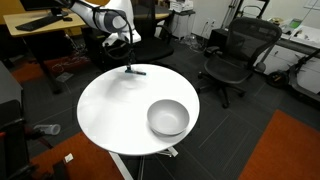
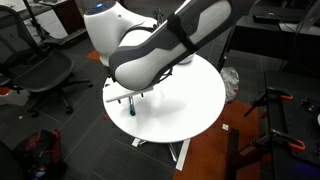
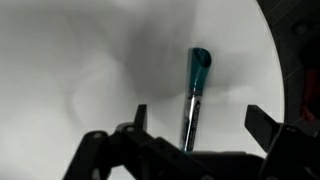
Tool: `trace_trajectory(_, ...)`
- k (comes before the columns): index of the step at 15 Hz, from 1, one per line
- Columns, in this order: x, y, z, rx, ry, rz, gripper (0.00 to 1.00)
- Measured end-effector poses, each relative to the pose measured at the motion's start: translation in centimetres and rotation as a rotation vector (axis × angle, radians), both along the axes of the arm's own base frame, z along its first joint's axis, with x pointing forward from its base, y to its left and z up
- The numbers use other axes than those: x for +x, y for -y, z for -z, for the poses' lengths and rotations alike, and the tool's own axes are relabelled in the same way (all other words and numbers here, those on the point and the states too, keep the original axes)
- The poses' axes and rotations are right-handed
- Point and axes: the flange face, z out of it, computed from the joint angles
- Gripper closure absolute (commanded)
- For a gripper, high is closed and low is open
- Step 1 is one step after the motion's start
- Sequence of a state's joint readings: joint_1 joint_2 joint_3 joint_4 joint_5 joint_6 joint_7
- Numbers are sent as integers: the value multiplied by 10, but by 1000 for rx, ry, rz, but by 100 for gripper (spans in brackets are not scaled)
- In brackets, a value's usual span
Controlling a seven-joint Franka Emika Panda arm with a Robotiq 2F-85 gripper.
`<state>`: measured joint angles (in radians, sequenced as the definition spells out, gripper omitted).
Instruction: Take the marker out of the bowl, place the marker back in the bowl then take the marker out of the bowl
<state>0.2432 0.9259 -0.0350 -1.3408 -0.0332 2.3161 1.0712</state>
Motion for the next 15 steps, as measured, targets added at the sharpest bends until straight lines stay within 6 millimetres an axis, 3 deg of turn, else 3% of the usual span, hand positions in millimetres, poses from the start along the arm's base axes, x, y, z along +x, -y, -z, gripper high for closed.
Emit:
trace_trajectory(14, 13, -1, 34, -15, -37, 37, 0)
trace_trajectory(15, 14, -1, 36, -16, -39, 38, 10)
